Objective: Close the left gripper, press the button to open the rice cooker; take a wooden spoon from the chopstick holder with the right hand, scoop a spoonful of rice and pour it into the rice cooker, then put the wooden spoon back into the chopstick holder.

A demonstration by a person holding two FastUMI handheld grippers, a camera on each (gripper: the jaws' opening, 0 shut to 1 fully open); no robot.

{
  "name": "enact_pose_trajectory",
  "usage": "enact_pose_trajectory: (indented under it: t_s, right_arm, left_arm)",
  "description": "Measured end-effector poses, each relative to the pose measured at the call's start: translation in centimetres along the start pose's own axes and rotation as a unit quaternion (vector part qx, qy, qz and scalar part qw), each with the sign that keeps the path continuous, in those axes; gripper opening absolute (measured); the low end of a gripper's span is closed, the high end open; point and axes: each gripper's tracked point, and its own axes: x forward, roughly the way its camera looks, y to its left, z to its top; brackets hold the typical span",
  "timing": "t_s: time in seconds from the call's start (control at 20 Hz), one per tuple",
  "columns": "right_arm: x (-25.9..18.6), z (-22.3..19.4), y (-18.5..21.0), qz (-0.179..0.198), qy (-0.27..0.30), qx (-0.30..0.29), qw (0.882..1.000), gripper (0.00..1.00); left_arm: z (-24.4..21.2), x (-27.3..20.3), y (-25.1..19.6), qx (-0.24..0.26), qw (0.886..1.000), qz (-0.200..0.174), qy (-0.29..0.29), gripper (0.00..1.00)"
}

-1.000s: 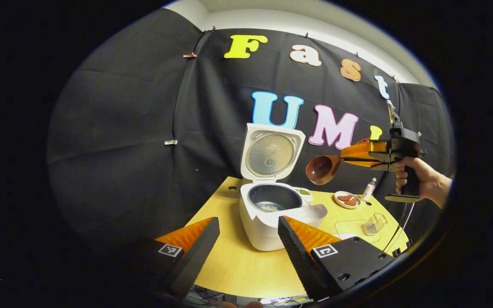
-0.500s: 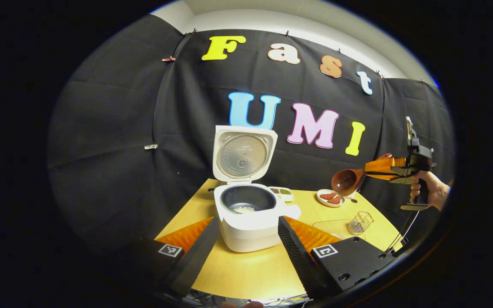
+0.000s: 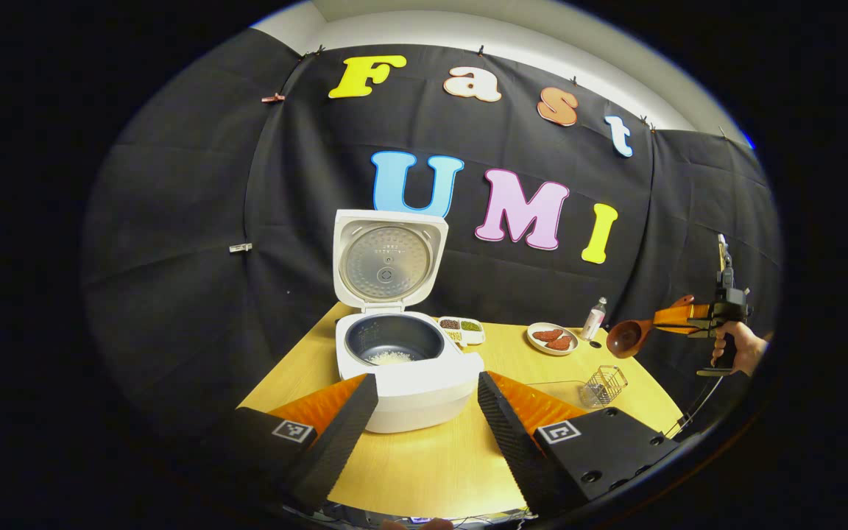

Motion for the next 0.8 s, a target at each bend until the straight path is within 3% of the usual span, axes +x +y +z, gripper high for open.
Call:
enact_pose_trajectory:
  t_s: [0.4,0.8]
  right_arm:
    - [4.0,-3.6,-9.8,-0.064,0.074,-0.029,0.995,0.09]
    - [8.6,-7.4,-12.4,-0.074,0.147,-0.044,0.985,0.09]
  left_arm:
    - [0.0,0.4,-2.8,0.003,0.999,0.032,0.002,0.95]
    - [0.5,-0.8,-2.5,-0.031,0.997,0.074,-0.003,0.95]
